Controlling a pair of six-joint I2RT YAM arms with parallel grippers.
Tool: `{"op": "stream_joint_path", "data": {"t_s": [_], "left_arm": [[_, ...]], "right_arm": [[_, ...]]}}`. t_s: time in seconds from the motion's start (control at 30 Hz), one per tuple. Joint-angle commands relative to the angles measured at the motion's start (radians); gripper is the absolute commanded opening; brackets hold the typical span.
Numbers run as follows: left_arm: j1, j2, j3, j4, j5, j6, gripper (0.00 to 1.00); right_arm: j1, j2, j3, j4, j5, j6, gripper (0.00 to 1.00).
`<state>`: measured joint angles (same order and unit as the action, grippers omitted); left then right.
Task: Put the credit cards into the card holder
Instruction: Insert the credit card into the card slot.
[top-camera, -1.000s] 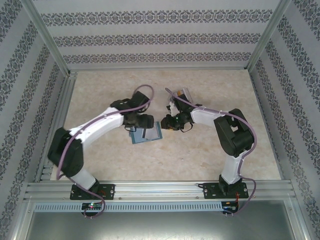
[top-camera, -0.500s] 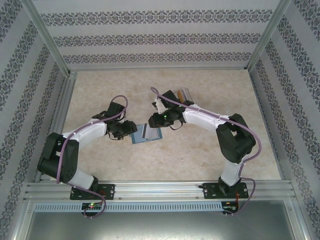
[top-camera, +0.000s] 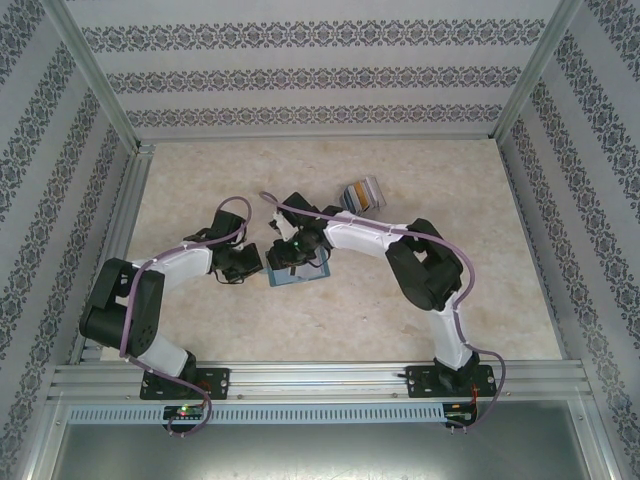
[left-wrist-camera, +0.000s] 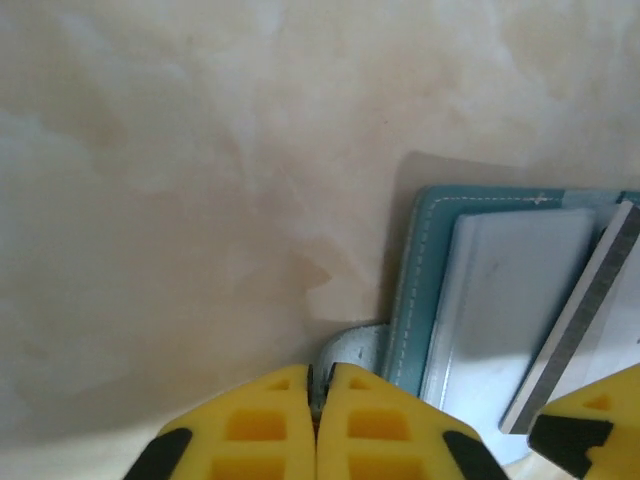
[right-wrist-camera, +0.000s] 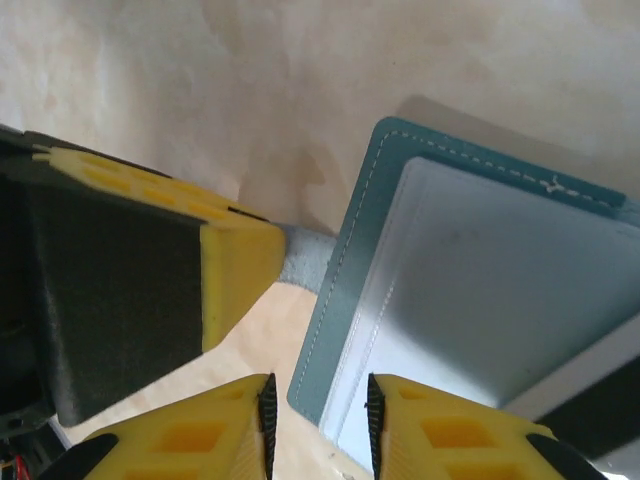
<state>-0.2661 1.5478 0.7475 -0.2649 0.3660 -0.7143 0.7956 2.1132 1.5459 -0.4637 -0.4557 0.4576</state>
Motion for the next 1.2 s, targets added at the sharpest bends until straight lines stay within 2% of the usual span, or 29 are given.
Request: {"op": "stream_joint_path", "data": {"t_s": [0.0,0.3,1.03,1.17], "left_arm": [[0.011,0.008,-0.006,0.029,0.004,0.001,0.0],[0.017,0.004,0.016,-0.003,-0.008,0.02,0.0],[0.038,0.002,0.02,-0.015,-0.006,0.038,0.0],[0.038,0.003,0.026,-0.019,0.0,0.041,0.0]], "right_arm": [[0.015,0.024,0.061,-0.067,0.04,-0.007,0.33],[0.008,0.051,0.059,-0.156,0.089,-0.049,0.33],[-0.065,-0.058,-0.024,-0.255,0.247,-0.122,0.33],[-0.065,-0.078,-0.029,-0.246,0.223,-0.121,0.33]]}}
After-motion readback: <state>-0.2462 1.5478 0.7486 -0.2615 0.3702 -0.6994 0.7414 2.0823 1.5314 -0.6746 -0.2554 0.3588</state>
